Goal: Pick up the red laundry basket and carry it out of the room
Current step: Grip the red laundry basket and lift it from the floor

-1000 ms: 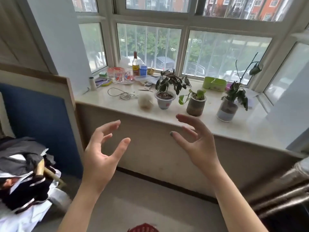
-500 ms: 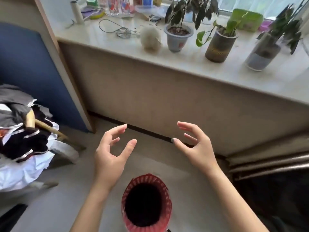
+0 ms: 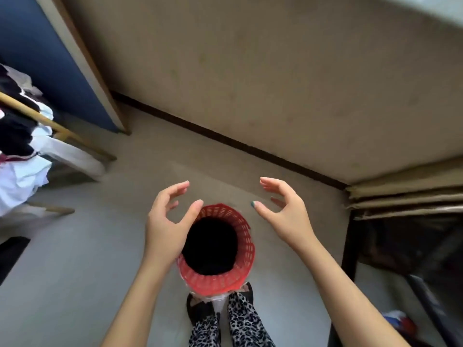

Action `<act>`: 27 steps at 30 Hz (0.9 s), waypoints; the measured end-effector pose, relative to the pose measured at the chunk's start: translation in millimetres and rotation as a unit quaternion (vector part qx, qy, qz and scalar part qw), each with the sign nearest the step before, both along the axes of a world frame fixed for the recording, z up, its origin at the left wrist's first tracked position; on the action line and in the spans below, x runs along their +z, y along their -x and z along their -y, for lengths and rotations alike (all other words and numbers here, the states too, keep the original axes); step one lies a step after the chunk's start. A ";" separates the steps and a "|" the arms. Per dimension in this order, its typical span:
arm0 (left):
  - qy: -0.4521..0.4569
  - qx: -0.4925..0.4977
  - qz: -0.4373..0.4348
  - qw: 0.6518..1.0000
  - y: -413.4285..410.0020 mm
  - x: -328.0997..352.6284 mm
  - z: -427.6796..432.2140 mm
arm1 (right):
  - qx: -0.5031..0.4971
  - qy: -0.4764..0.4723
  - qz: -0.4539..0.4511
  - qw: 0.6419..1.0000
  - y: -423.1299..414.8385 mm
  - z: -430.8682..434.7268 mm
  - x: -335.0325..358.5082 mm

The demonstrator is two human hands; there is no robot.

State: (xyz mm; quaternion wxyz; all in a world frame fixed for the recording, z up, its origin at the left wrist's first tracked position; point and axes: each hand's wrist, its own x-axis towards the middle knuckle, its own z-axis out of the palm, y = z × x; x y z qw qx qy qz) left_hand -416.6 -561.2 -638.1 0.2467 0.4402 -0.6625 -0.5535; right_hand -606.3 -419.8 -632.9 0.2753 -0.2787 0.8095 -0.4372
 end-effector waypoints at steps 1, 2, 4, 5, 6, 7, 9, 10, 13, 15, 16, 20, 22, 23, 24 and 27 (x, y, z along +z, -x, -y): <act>-0.007 0.003 0.010 1.000 -3.5 -12.3 -1.8 | -0.001 -0.008 0.003 1.000 -1.9 -2.9 -12.5; -0.012 0.007 0.019 1.000 -6.5 -24.7 -3.0 | -0.004 -0.015 0.006 1.000 -3.6 -5.2 -24.8; -0.020 0.011 0.039 0.999 -12.7 -50.5 -5.2 | -0.007 -0.033 0.010 0.999 -7.7 -9.8 -50.4; -0.025 0.014 0.049 0.998 -15.5 -64.6 -6.4 | -0.006 -0.042 0.011 0.999 -9.8 -11.7 -64.2; -0.031 0.016 0.056 0.998 -18.2 -76.7 -7.1 | -0.005 -0.050 0.014 0.999 -11.3 -13.3 -75.7; -0.039 0.019 0.063 0.997 -21.2 -91.2 -8.3 | -0.003 -0.059 0.017 0.998 -12.7 -15.3 -89.8; -0.053 0.021 0.079 0.995 -26.7 -119.1 -10.9 | 0.003 -0.079 0.023 0.997 -14.8 -18.6 -118.9; -0.058 0.020 0.085 0.994 -28.5 -130.5 -12.2 | 0.007 -0.089 0.023 0.996 -14.7 -20.6 -130.8; -0.071 0.019 0.104 0.992 -35.6 -172.1 -16.1 | 0.014 -0.124 0.024 0.992 -15.3 -27.6 -174.4; -0.077 0.029 0.127 0.989 -40.4 -198.9 -17.3 | 0.008 -0.152 0.029 0.988 -15.3 -33.1 -201.0; -0.078 0.036 0.142 0.986 -43.1 -212.8 -17.7 | 0.004 -0.167 0.033 0.985 -15.0 -35.9 -214.1; -0.122 0.079 0.222 0.964 -57.3 -268.9 -19.6 | -0.036 -0.224 0.068 0.972 -18.5 -46.3 -263.3; -0.165 0.103 0.266 0.944 -65.4 -292.1 -20.5 | -0.072 -0.246 0.108 0.961 -22.3 -51.0 -285.6; -0.176 0.109 0.288 0.935 -69.7 -302.8 -20.9 | -0.085 -0.256 0.127 0.955 -23.6 -53.0 -296.3; -0.180 0.112 0.308 0.927 -74.0 -312.0 -21.4 | -0.095 -0.266 0.143 0.948 -24.9 -55.6 -305.8; -0.194 0.114 0.348 0.910 -85.6 -340.0 -22.2 | -0.110 -0.306 0.177 0.929 -26.2 -61.8 -335.0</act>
